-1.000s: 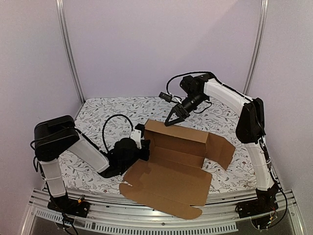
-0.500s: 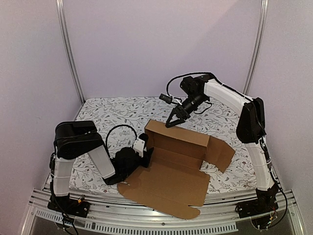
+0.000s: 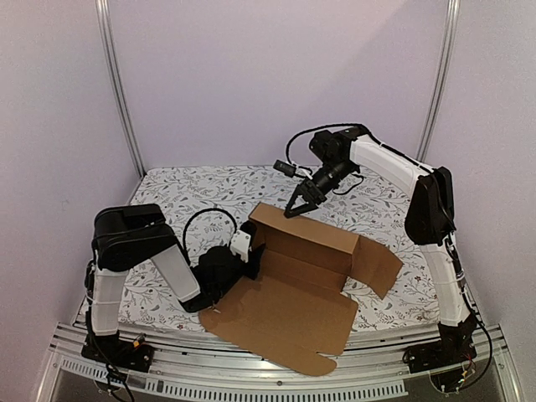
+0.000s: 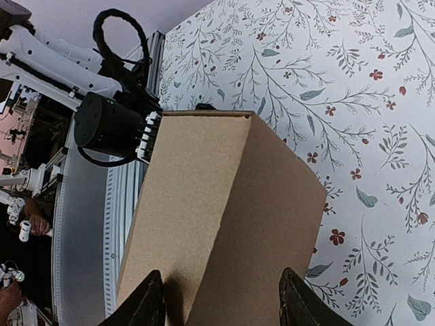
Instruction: Fold the paper box
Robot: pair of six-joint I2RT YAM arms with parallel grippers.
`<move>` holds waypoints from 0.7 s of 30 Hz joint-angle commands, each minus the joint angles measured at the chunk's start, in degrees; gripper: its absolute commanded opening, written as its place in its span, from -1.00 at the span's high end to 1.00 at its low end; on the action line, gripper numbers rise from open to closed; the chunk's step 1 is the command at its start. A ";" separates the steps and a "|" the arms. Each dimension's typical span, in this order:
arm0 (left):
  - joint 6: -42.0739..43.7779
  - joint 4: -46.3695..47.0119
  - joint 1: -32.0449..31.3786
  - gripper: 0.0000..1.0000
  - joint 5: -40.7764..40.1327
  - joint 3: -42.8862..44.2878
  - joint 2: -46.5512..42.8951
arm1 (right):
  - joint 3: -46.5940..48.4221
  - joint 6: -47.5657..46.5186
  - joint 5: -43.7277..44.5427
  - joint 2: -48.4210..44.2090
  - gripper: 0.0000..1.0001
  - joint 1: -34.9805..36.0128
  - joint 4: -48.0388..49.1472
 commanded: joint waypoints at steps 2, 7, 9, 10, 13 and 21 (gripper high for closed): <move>1.73 11.36 0.67 0.19 1.11 2.04 -1.56 | -1.31 -1.17 4.90 1.18 -0.11 0.39 -17.44; 1.56 11.38 0.67 0.09 -0.87 1.23 -2.86 | -1.26 -1.19 4.83 1.28 -0.11 0.38 -17.47; 1.69 11.38 0.79 0.11 -1.05 0.34 -3.66 | -1.21 -1.34 4.83 1.24 -0.11 0.39 -17.62; 1.84 11.38 0.88 0.12 -0.50 -0.05 -4.07 | -1.21 -1.43 4.83 1.20 -0.11 0.38 -17.72; 2.43 11.38 1.33 0.19 1.25 -0.21 -4.52 | -1.25 -1.61 4.83 1.18 -0.11 0.45 -18.03; -0.86 11.32 3.12 0.48 4.73 1.42 -3.82 | -1.26 -1.48 4.48 1.27 -0.11 0.44 -18.19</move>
